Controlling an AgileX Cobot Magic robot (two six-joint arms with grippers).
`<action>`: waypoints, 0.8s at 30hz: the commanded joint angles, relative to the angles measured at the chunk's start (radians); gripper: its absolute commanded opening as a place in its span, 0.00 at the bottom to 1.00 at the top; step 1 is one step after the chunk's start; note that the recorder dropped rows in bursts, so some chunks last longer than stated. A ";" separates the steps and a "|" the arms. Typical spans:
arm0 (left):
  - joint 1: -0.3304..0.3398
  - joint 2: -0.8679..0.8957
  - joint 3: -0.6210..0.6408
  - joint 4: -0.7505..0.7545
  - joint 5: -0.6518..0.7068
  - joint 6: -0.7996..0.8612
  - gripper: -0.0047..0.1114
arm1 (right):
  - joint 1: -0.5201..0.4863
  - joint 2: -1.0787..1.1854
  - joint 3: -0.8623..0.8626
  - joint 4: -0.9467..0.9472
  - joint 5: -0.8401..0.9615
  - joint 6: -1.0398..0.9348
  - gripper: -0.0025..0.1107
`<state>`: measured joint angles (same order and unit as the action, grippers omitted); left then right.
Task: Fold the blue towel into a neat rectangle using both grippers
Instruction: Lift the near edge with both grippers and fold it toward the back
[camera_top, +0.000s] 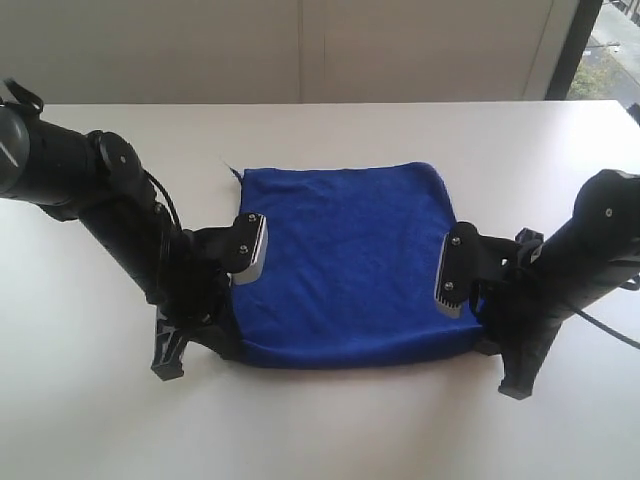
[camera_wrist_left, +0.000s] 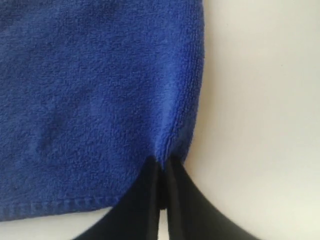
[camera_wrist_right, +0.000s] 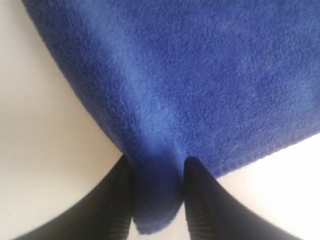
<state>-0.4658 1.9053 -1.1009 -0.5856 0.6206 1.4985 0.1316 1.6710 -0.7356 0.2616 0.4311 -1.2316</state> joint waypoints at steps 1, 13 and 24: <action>-0.007 -0.002 0.007 -0.004 0.022 -0.038 0.04 | 0.001 -0.007 0.004 -0.007 0.017 -0.003 0.27; -0.007 -0.175 0.007 0.133 0.132 -0.307 0.04 | 0.013 -0.073 0.004 0.022 0.146 0.004 0.02; -0.007 -0.286 0.005 0.235 0.186 -0.483 0.04 | 0.109 -0.245 0.001 0.009 0.135 0.032 0.02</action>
<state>-0.4658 1.6554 -1.1009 -0.3684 0.8141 1.0587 0.2375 1.4678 -0.7356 0.2797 0.6249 -1.2229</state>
